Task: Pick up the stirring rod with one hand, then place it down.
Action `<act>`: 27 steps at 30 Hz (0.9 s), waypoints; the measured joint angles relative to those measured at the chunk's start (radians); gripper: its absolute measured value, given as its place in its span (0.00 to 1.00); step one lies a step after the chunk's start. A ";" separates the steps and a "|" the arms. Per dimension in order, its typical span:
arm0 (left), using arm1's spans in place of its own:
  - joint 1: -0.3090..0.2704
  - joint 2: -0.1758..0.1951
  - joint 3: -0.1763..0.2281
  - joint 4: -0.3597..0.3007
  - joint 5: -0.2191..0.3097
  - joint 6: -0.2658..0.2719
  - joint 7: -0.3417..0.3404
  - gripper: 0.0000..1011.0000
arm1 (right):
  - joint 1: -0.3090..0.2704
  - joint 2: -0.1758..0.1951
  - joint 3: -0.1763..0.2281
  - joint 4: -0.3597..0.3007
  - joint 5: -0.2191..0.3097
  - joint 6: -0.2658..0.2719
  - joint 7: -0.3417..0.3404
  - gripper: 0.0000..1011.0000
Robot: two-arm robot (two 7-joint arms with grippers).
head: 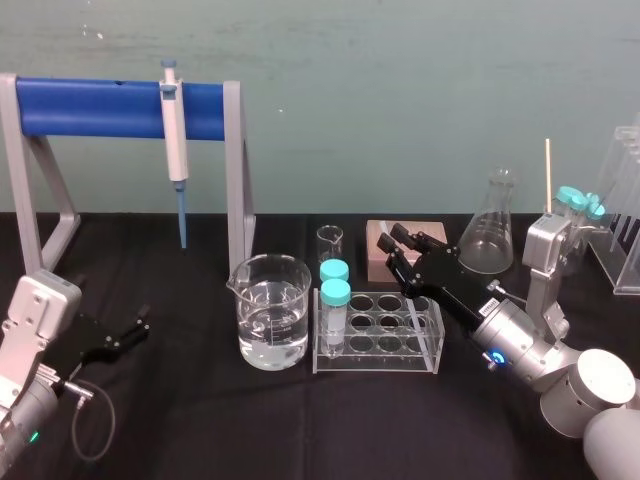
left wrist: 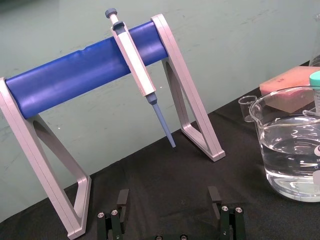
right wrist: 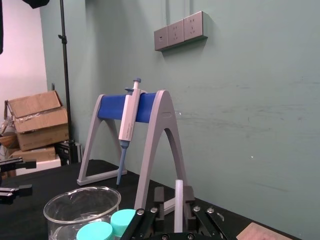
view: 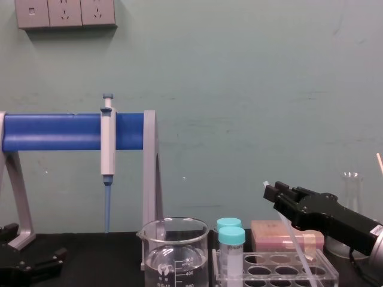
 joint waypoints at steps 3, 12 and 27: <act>0.000 0.000 0.000 0.000 0.000 0.000 0.000 0.99 | 0.000 0.000 0.000 0.000 0.000 0.000 0.000 0.33; 0.000 0.000 0.000 0.000 0.000 0.000 0.000 0.99 | 0.000 0.000 0.000 0.001 0.001 -0.001 0.000 0.59; 0.000 0.000 0.000 0.000 0.000 0.000 0.000 0.99 | 0.000 0.000 0.000 0.001 0.001 -0.001 0.000 0.99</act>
